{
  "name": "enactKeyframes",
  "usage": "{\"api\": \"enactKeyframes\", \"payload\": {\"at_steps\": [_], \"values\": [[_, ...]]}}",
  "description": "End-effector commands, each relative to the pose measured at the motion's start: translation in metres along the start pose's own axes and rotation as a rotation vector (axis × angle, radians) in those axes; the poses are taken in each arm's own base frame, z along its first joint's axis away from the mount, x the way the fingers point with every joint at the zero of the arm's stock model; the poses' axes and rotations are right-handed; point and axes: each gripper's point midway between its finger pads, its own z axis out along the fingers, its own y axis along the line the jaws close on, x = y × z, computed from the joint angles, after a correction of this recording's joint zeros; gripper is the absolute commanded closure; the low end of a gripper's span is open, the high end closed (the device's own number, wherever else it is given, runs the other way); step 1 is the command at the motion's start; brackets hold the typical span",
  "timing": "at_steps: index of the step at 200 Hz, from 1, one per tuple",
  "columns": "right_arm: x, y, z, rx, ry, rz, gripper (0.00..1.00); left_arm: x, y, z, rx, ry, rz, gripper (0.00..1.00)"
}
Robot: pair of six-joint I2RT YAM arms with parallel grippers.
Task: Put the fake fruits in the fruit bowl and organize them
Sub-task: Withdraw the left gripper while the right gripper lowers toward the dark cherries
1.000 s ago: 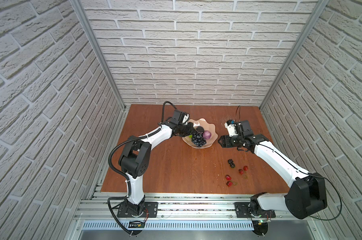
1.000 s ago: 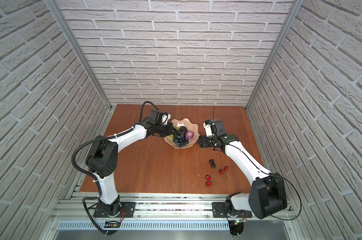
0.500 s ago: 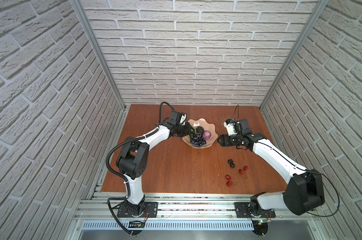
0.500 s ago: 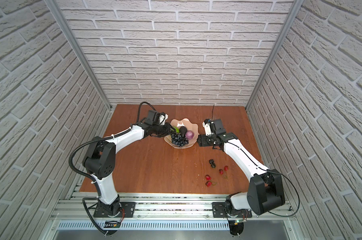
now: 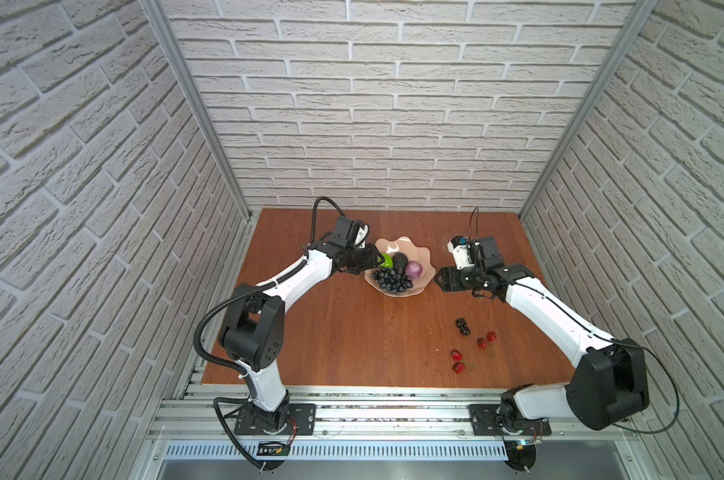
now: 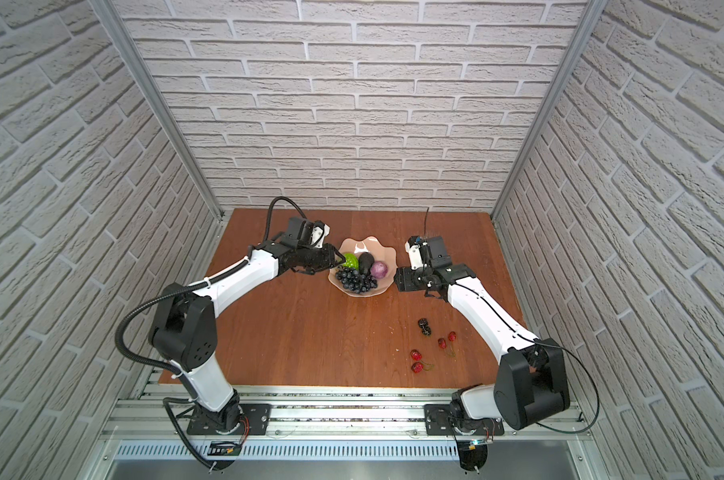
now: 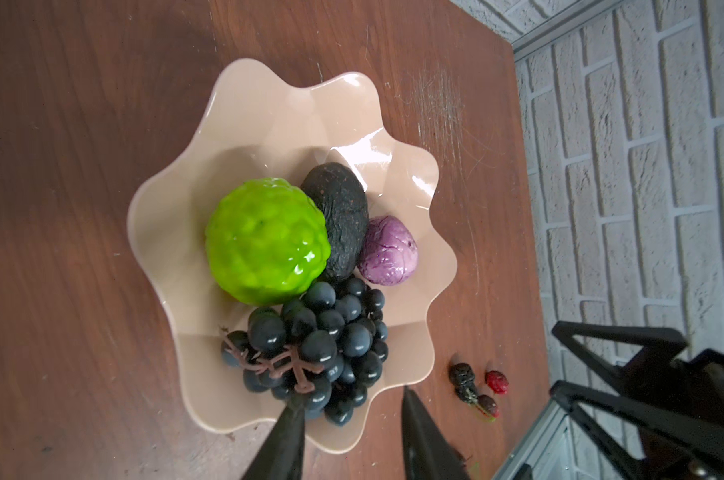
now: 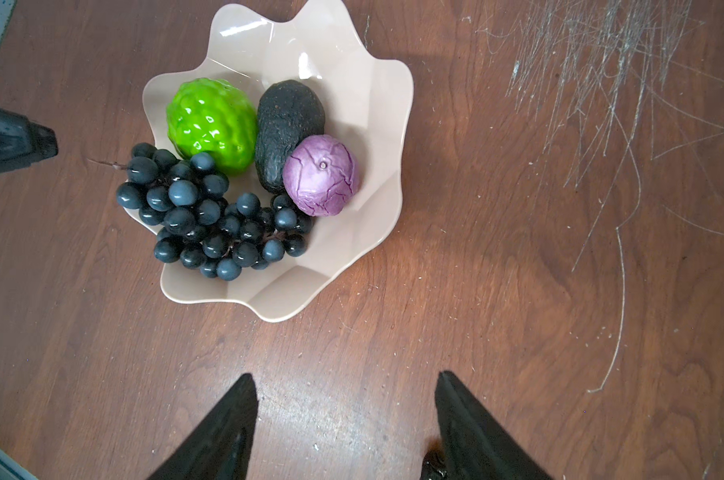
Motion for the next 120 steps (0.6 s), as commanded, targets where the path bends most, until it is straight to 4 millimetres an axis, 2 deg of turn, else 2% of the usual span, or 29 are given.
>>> {"api": "enactKeyframes", "payload": {"at_steps": [1,15,22,35,61,87,120], "values": [[0.007,-0.006,-0.021,0.045,-0.03,0.002,0.31,0.011,-0.001,-0.02,-0.047,-0.008,0.059,0.55],[0.02,-0.013,-0.03,0.087,0.001,0.022,0.32,0.021,0.004,-0.027,-0.094,0.003,0.071,0.52],[0.025,-0.016,-0.034,0.103,0.014,0.041,0.32,0.025,0.007,-0.031,-0.125,0.006,0.07,0.46],[0.035,-0.02,-0.042,0.125,0.026,0.065,0.33,0.032,0.002,-0.04,-0.14,-0.003,0.086,0.39],[0.062,-0.035,-0.048,0.208,0.083,0.108,0.33,0.045,-0.004,-0.054,-0.197,-0.032,0.152,0.32],[0.081,-0.038,-0.048,0.221,0.133,0.147,0.36,0.06,-0.005,-0.054,-0.196,-0.034,0.157,0.31],[0.105,-0.034,-0.037,0.224,0.2,0.155,0.37,0.083,-0.006,-0.046,-0.18,-0.006,0.127,0.31]]}}
